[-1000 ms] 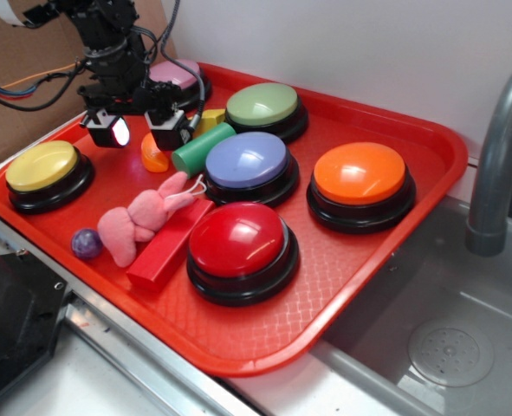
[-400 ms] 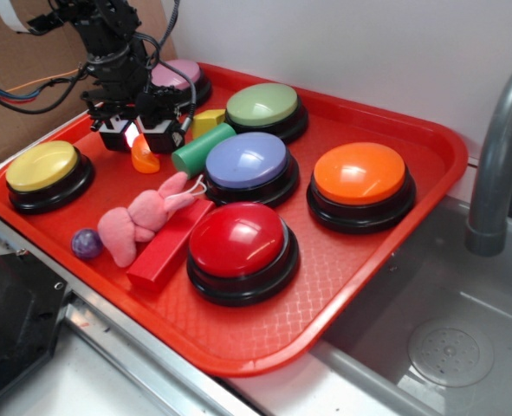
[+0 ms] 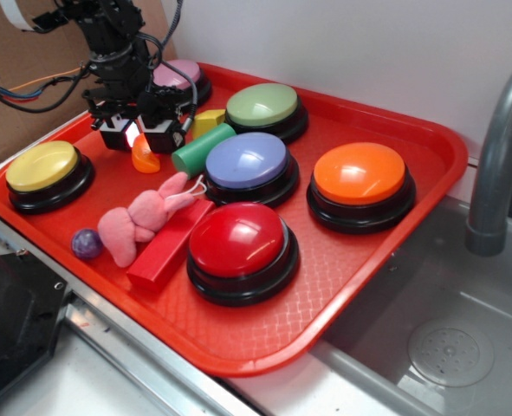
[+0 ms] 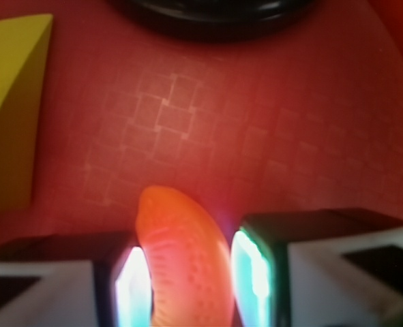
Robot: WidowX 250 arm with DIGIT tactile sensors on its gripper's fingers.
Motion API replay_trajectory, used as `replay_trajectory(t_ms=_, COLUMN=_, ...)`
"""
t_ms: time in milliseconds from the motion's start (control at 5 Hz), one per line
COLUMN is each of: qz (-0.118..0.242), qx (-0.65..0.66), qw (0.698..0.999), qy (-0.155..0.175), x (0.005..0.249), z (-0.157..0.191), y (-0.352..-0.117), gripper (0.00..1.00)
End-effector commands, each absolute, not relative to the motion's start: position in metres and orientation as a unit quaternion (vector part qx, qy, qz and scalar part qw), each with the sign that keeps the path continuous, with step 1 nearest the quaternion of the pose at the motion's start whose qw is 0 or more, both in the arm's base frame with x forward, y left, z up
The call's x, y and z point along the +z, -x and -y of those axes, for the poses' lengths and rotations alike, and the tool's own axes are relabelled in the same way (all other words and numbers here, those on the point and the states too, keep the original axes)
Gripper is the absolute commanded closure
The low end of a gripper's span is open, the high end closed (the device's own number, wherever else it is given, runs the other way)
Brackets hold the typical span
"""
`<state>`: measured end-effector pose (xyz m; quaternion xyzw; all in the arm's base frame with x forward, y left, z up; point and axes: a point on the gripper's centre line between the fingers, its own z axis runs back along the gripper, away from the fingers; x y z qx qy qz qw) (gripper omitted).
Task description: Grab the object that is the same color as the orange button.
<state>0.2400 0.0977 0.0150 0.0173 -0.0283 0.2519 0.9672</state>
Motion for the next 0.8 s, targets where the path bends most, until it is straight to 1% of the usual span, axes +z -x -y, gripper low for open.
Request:
replay_trajectory(t_ms=0, qz=0.032, qx=0.217, qw=0.975, qy=-0.047, x=0.055, z=-0.096, y=-0.238, gripper=1.00)
replay_trajectory(t_ms=200, qz=0.045, qx=0.190, qw=0.980, qy=-0.047, x=0.077, z=-0.085, y=-0.234, gripper=1.00)
replay_trajectory(t_ms=400, qz=0.051, qx=0.145, qw=0.988, qy=-0.030, x=0.097, z=-0.070, y=-0.228, gripper=1.00)
replay_trajectory(t_ms=600, qz=0.053, qx=0.101, qw=0.993, qy=0.001, x=0.114, z=-0.051, y=-0.214, gripper=1.00)
